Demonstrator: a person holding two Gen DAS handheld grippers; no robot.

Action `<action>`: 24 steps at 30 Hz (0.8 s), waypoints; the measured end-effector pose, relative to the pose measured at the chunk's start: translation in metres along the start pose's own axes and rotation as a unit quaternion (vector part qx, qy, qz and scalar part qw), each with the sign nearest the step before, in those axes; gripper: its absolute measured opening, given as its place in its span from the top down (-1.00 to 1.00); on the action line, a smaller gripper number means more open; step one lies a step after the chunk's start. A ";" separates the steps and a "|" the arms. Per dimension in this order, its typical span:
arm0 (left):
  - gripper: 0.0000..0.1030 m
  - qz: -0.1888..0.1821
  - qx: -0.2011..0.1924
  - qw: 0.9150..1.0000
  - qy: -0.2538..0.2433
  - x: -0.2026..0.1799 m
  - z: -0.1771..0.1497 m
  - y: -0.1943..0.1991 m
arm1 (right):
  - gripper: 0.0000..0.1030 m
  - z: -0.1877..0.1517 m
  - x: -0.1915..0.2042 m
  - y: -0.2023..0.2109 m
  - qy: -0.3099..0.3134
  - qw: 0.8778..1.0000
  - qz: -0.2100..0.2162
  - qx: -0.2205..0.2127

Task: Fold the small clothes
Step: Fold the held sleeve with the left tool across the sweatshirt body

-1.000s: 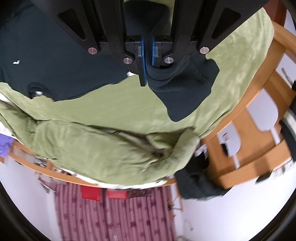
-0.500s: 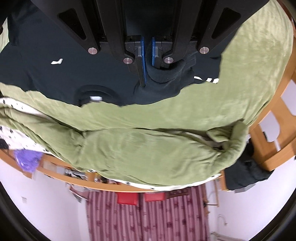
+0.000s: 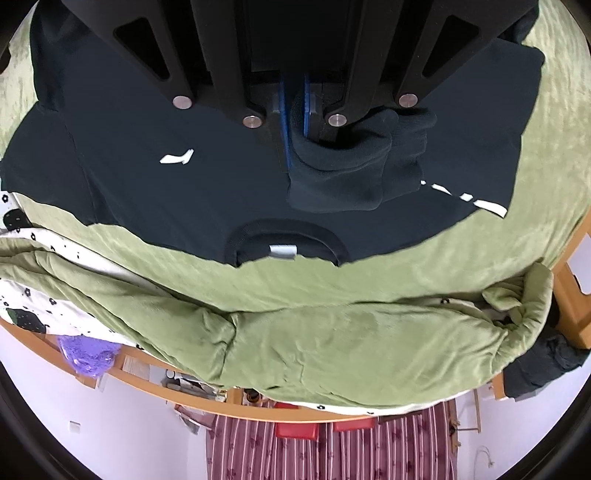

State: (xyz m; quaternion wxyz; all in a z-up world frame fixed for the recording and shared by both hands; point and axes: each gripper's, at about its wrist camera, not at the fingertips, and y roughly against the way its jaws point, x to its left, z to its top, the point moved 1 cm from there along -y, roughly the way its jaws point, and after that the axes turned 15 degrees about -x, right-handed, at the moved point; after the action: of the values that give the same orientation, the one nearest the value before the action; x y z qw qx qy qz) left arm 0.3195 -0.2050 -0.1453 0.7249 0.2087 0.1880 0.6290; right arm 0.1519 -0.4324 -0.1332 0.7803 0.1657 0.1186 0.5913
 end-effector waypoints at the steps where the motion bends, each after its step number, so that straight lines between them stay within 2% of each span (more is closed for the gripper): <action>1: 0.83 0.002 0.002 1.000 0.003 0.002 0.000 0.000 | -0.85 0.000 0.002 0.000 0.003 1.000 0.000 -0.001; 4: 0.74 0.002 0.000 1.000 0.013 0.013 0.000 0.008 | -0.86 0.002 0.008 0.001 0.007 1.000 0.002 -0.002; 9: 0.08 0.026 -0.026 0.999 0.012 0.042 0.005 0.031 | -0.85 0.005 0.024 0.002 0.007 1.000 0.020 -0.006; 16: 0.04 0.060 -0.048 0.996 0.034 0.111 0.006 0.063 | -0.84 0.007 0.067 0.001 0.022 0.998 0.058 -0.006; 21: 0.04 0.095 -0.056 0.993 0.036 0.163 -0.001 0.077 | -0.55 0.003 0.106 -0.005 0.021 0.994 0.105 0.013; 24: 0.04 0.104 -0.055 0.992 0.046 0.188 -0.008 0.079 | -0.48 0.000 0.127 -0.009 0.023 0.992 0.119 0.020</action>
State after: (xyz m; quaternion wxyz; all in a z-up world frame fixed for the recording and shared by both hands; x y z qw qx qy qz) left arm 0.2751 -0.0090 -0.1107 0.6566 0.1575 0.1633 0.7193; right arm 0.1946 -0.3123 -0.1355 0.6978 0.1808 0.1280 0.6812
